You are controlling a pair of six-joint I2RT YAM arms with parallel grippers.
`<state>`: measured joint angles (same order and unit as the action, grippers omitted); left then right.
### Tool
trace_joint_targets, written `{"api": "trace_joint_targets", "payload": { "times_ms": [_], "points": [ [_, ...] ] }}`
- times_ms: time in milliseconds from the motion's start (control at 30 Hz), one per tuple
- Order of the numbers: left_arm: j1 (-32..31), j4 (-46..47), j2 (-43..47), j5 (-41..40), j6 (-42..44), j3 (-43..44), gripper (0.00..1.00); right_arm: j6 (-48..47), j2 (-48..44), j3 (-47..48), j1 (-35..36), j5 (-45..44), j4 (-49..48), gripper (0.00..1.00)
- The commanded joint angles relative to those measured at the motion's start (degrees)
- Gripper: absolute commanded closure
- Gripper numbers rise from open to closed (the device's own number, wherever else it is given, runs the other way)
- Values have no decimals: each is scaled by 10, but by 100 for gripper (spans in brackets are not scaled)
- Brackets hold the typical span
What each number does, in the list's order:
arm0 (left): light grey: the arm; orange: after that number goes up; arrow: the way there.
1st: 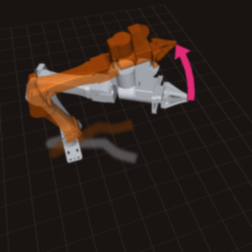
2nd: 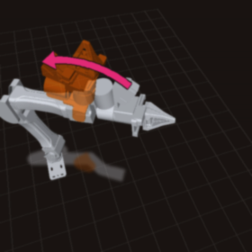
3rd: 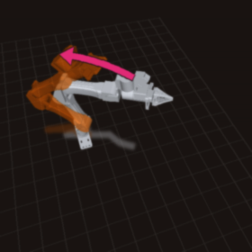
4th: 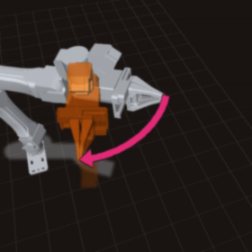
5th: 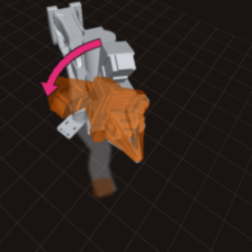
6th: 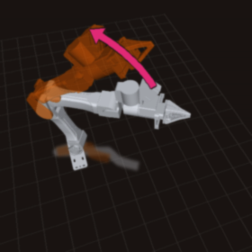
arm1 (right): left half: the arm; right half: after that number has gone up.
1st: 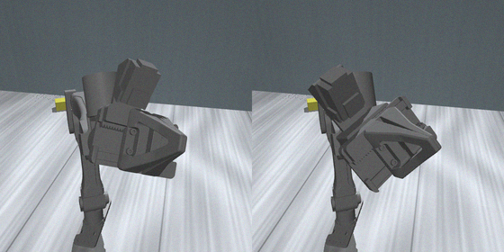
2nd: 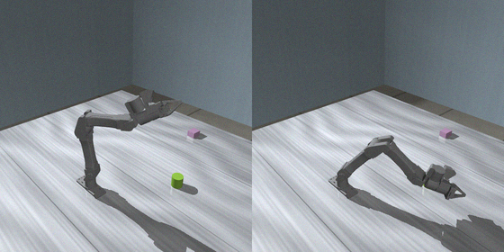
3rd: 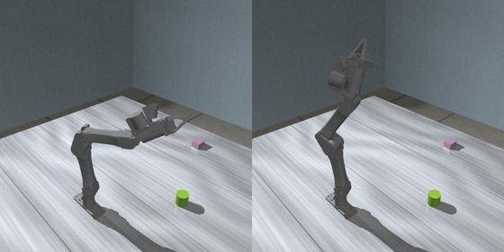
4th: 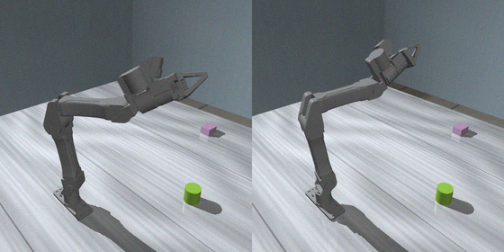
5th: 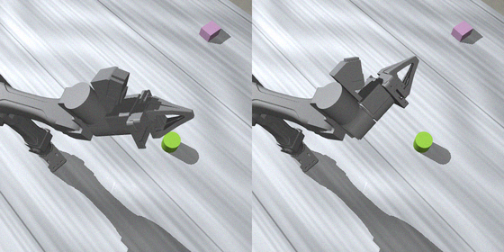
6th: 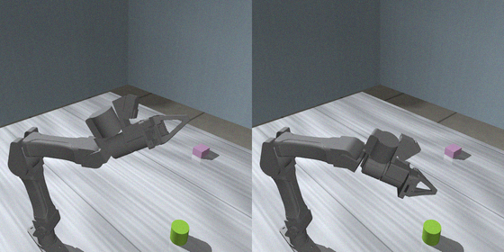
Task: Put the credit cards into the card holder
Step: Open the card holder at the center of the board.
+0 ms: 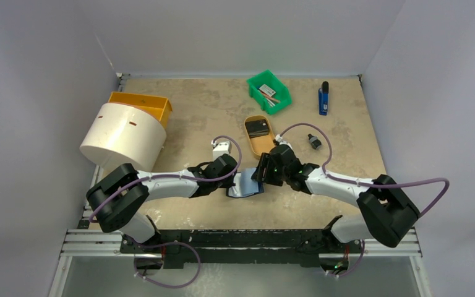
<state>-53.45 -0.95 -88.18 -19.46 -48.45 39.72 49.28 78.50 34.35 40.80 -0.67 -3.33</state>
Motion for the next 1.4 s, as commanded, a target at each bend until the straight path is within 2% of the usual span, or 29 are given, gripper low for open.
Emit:
{"api": "trace_joint_targets", "payload": {
  "times_ms": [0, 567, 933, 1367],
  "points": [
    [-4, -6, -9, 5, 7, -8, 100, 11, -22, -5, -3, -28, 11, 40],
    [-4, -6, -9, 4, 8, -7, 100, 0, -26, -14, -6, -18, 11, 40],
    [-5, -4, -8, 7, 8, -5, 100, -40, 56, 23, -6, 28, -23, 43],
    [-4, 1, -11, 13, 9, 2, 100, -58, 102, 55, 15, 61, -31, 47]
  ]
}}
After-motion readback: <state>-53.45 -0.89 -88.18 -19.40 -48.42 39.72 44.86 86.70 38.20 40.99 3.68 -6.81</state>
